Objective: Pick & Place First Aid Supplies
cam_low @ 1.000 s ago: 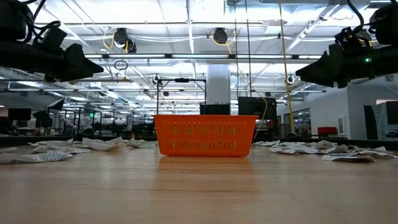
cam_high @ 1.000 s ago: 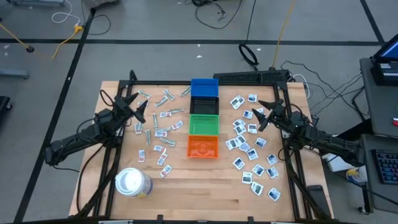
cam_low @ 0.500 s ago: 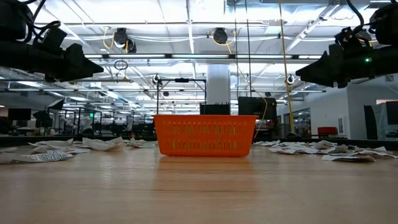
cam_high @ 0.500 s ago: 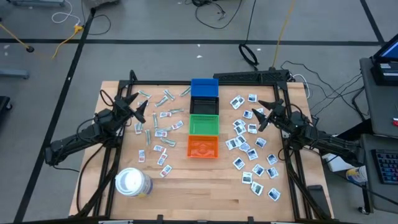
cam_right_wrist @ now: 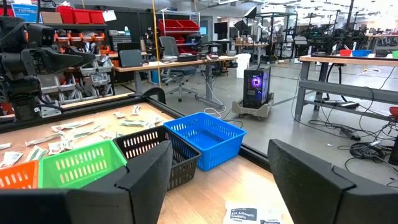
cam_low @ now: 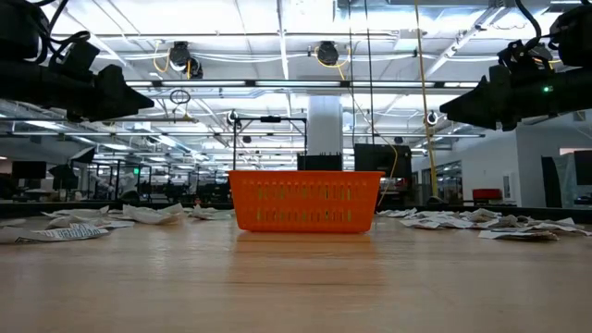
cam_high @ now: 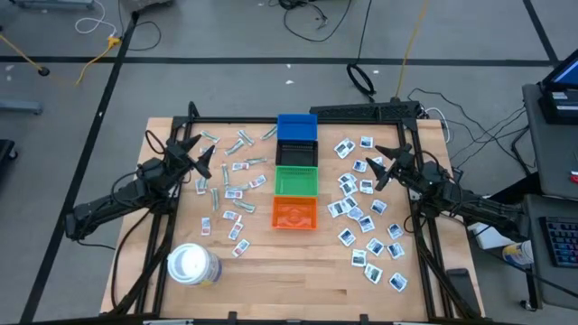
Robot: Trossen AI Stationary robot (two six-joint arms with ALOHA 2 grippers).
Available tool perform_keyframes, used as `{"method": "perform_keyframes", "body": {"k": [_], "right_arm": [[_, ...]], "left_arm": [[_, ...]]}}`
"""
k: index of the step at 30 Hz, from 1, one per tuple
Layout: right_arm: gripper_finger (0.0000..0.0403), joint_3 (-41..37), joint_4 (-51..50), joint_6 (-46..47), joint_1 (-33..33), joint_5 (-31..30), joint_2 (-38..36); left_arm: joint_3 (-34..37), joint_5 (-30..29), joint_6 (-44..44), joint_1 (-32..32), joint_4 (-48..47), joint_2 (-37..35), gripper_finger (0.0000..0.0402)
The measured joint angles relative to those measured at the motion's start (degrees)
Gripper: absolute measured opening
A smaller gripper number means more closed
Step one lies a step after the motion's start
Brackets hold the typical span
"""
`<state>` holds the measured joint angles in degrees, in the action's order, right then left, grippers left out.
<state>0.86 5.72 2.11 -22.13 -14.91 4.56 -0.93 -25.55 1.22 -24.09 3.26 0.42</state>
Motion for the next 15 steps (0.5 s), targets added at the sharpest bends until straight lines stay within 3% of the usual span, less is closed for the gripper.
{"method": "perform_keyframes", "body": {"k": [15], "right_arm": [[0.0263, -0.02, 0.35, 1.71, -0.02, -1.56, 0.0]], "left_arm": [[0.0, 0.01, 0.01, 0.02, 0.01, 0.0, 0.0306]]}}
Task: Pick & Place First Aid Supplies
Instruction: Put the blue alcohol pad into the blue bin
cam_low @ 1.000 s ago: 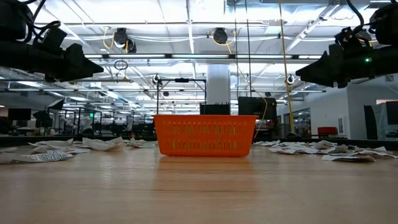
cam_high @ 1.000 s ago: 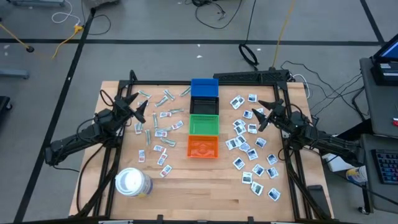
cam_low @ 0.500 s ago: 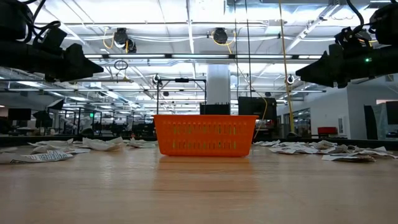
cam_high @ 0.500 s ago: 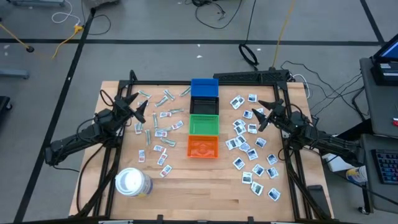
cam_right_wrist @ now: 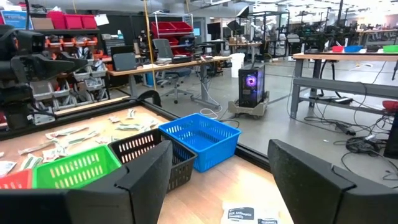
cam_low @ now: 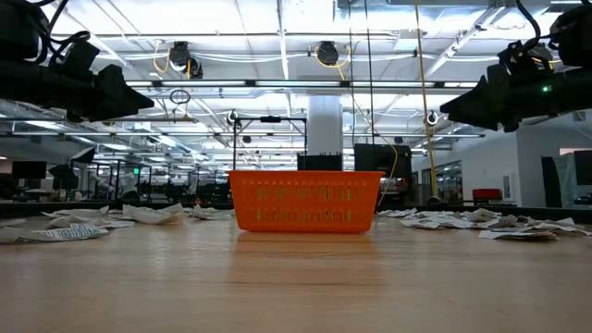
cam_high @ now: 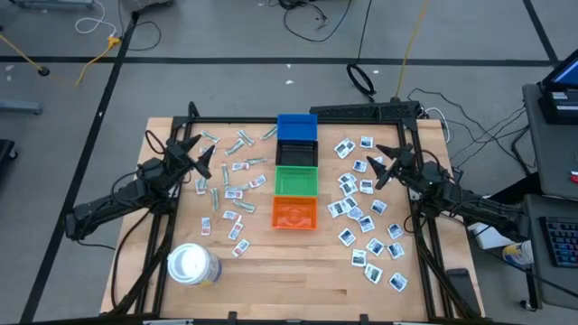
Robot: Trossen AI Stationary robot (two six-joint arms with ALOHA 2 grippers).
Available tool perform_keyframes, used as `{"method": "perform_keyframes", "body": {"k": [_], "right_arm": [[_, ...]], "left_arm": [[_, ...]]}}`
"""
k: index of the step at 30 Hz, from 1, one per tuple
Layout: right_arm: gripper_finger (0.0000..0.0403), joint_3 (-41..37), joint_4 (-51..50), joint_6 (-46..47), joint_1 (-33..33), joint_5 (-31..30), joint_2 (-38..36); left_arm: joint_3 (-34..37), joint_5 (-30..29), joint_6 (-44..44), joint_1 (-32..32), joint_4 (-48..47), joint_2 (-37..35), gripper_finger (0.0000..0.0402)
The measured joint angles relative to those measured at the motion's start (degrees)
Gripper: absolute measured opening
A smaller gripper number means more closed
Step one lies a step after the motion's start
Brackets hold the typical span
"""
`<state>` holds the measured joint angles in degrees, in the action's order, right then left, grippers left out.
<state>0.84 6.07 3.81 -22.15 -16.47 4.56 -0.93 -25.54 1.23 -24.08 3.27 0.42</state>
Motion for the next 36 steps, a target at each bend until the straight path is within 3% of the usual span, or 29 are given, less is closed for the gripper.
{"method": "perform_keyframes", "body": {"k": [8, 14, 25, 36], "right_arm": [[0.0263, 3.99, -2.33, -0.69, 0.0, 0.06, 0.07], [0.0263, 11.57, -8.56, 0.04, 0.02, -3.29, 4.26], [0.0263, 31.7, -28.55, 10.63, 0.02, -3.25, 20.67], [0.0263, 51.69, -45.37, 32.69, 3.03, -2.8, 38.96]], "left_arm": [[0.0, -0.01, -0.01, 0.0, 0.02, 0.0, 0.0305], [0.0, 0.0, 0.0, 0.0, 0.02, 0.0, 0.0306], [0.0, 0.0, -0.01, 0.0, 0.02, -0.01, 0.0306], [0.0, 0.0, 0.0, -0.02, 0.02, 0.0, 0.0306]]}}
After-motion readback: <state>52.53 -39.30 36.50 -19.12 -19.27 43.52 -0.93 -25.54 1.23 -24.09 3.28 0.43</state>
